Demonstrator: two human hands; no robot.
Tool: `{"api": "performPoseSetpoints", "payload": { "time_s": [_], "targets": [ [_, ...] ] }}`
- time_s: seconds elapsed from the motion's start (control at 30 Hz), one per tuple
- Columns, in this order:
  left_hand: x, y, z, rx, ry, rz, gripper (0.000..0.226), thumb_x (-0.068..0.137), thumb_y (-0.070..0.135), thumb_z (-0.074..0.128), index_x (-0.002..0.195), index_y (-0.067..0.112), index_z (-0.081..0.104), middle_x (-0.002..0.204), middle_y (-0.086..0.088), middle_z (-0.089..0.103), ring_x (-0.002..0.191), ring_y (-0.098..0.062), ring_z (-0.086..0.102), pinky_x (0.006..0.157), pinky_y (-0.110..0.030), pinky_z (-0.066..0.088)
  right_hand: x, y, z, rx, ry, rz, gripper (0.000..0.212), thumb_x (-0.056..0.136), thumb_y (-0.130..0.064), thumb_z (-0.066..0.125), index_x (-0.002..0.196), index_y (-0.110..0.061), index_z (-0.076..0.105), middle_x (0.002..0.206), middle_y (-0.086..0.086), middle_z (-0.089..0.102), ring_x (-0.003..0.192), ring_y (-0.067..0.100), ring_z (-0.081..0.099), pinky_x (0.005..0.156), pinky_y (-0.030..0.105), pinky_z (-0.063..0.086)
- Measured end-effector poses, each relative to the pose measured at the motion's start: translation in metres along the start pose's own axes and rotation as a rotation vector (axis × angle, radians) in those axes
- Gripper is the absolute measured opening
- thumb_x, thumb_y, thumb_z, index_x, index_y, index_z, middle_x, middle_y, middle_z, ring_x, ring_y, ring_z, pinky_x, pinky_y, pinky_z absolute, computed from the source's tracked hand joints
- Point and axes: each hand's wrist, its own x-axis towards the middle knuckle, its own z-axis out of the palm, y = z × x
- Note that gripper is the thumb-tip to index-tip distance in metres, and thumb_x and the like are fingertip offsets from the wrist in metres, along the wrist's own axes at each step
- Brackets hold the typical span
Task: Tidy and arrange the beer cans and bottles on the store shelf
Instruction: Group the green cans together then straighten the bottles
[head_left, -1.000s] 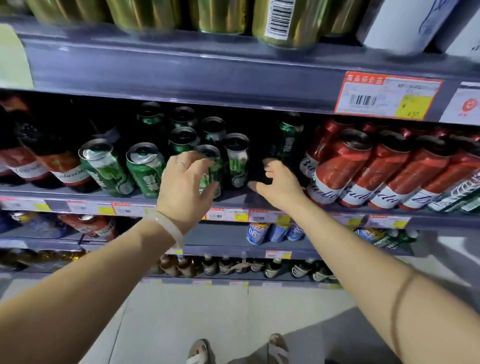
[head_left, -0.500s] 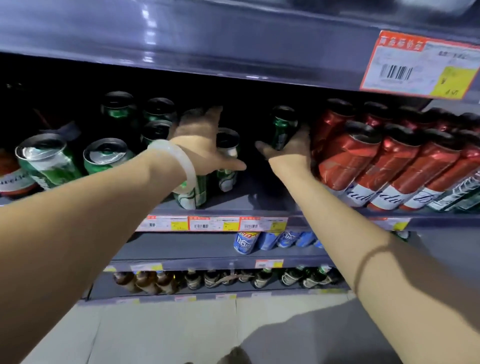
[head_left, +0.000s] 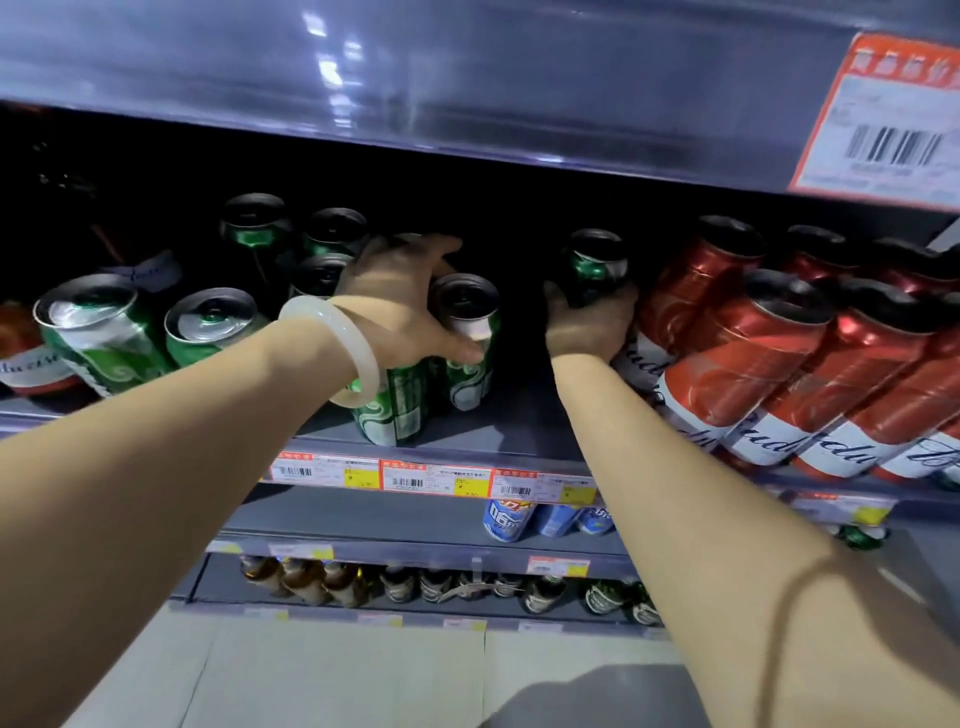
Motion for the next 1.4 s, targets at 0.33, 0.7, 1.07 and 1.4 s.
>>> {"api": "performPoseSetpoints", "payload": {
  "time_s": [0.33, 0.7, 1.07, 1.4],
  "targets": [
    [-0.007, 0.008, -0.006, 0.089, -0.056, -0.038, 0.077, 0.058, 0.049, 0.079, 0.126, 0.030, 0.048, 0.124, -0.002, 0.057, 0.123, -0.029, 0.042, 0.103, -0.040, 0.037, -0.053, 0.000, -0.047, -0.054, -0.255, -0.018, 0.061, 0.067, -0.024, 0.081, 0.116, -0.011, 0.047, 0.100, 0.002, 0.059, 0.090, 0.018, 0.055, 0.074, 0.020, 0.038],
    [-0.008, 0.049, -0.001, 0.173, -0.108, 0.078, 0.053, 0.064, 0.051, 0.071, 0.108, 0.024, 0.058, 0.103, -0.001, 0.064, 0.095, -0.025, 0.057, 0.079, -0.030, 0.044, -0.081, -0.008, -0.098, -0.196, -0.291, 0.056, 0.048, 0.075, -0.031, 0.076, 0.094, -0.012, 0.037, 0.097, 0.001, 0.049, 0.089, 0.019, 0.048, 0.066, 0.020, 0.030],
    [-0.008, 0.058, 0.005, 0.006, -0.191, 0.029, 0.059, 0.064, 0.036, 0.079, 0.113, 0.015, 0.052, 0.095, -0.001, 0.058, 0.081, -0.020, 0.051, 0.067, -0.027, 0.039, -0.094, -0.011, -0.111, -0.401, -0.401, 0.177, 0.032, 0.094, -0.024, 0.053, 0.118, -0.006, 0.041, 0.101, 0.005, 0.054, 0.070, 0.014, 0.045, 0.044, 0.014, 0.025],
    [-0.033, 0.019, -0.042, 0.031, -0.101, 0.014, 0.068, 0.074, 0.042, 0.072, 0.132, 0.019, 0.046, 0.130, -0.007, 0.056, 0.120, -0.026, 0.051, 0.095, -0.029, 0.039, -0.116, -0.029, -0.120, -0.344, -0.442, -0.043, 0.027, 0.087, -0.019, 0.063, 0.111, -0.010, 0.059, 0.091, -0.005, 0.057, 0.079, 0.009, 0.053, 0.066, 0.009, 0.042]
  ]
}}
